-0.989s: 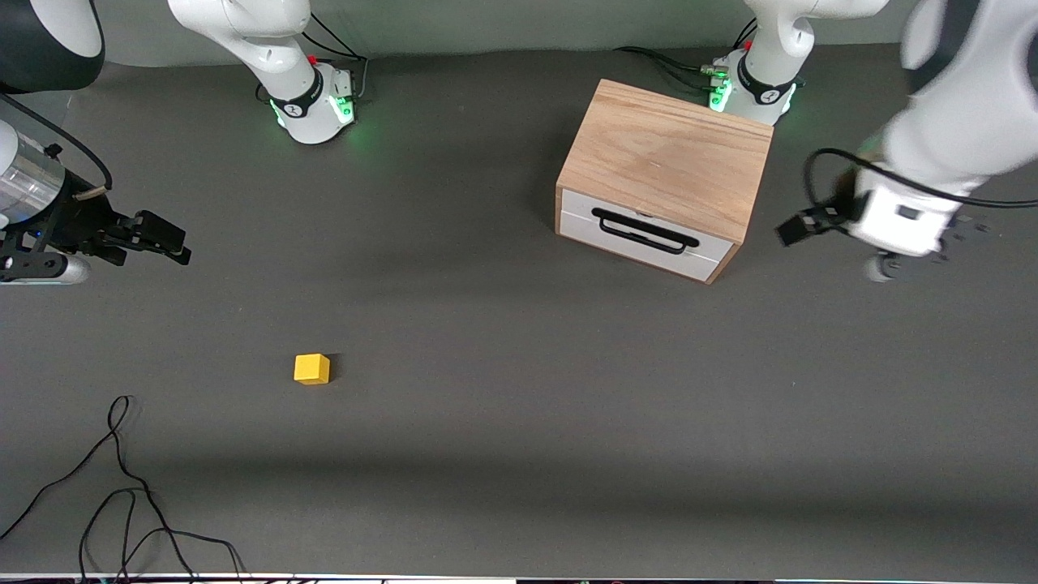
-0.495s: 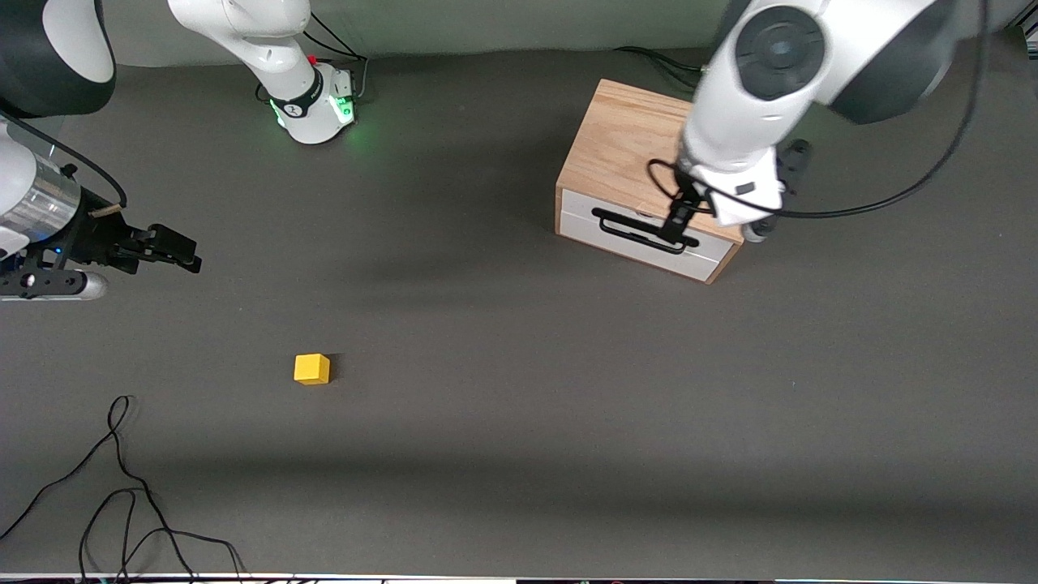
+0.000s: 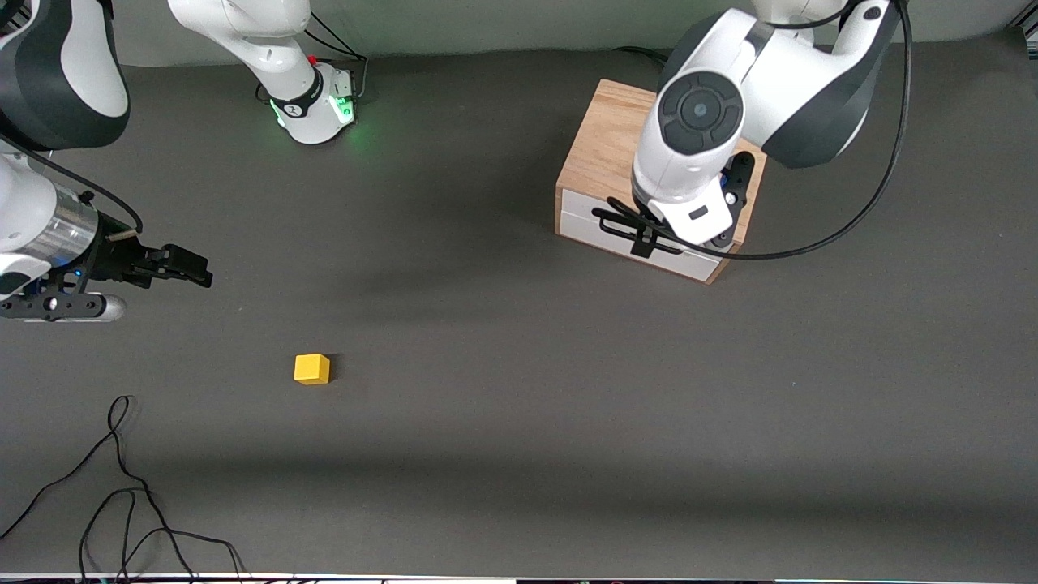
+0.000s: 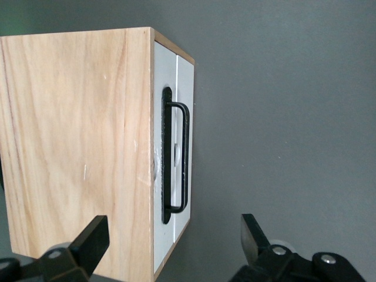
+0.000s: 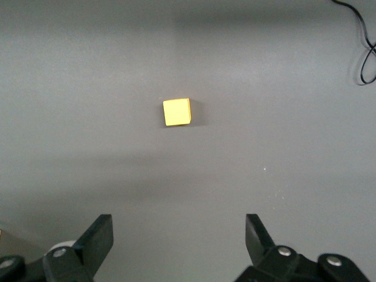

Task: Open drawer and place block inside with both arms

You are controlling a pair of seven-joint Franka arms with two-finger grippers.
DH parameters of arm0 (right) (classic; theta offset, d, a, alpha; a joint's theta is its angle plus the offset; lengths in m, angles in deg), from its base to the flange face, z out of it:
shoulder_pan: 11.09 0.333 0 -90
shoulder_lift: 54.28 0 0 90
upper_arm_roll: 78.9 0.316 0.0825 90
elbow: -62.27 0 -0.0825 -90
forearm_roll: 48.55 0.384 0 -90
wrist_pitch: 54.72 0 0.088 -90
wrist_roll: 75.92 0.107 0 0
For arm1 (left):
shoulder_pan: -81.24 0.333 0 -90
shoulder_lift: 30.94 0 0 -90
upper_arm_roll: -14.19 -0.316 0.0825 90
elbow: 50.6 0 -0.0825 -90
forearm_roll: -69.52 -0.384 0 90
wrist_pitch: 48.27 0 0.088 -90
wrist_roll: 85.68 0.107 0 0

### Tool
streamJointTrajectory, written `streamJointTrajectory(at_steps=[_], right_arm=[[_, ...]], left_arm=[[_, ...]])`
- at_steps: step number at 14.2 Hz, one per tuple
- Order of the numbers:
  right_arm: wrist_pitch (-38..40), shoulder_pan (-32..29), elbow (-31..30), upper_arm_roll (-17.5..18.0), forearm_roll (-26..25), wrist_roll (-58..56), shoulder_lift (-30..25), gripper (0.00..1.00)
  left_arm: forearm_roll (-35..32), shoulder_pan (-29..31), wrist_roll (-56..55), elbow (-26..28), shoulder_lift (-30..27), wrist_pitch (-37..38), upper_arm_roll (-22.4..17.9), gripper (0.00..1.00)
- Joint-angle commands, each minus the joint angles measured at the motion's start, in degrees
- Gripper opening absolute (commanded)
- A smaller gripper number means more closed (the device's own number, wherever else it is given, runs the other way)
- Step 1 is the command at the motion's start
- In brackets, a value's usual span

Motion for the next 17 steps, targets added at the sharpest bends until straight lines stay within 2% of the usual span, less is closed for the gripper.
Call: streamJointTrajectory(at_steps=[1,6,14,17], right_arm=[[-1.6,0.5,1.5,-0.2,0.7,-0.7,2.7,1.00],[-3.6,0.6,1.5,-0.2,0.7,-0.7,4.5,1.00],[-12.1,1.8,0.1,-0.3,0.2,-0.7,11.5,1.00],[-15.0,2.9,-0.6,-0.3,-3.1,-0.6,13.8,1.00]], left_arm=[[0.4,0.8,-0.8,2.2,1.8,-2.9,0.0,1.00],[-0.6,1.0,-0.8,8.7,5.0,-12.1,-0.1,1.00],[-1.8,1.0,1.7,9.6,9.5,-14.7,-0.1,1.00],[-1.8,0.4,2.0,11.5,9.5,-15.1,-0.1,1.00]])
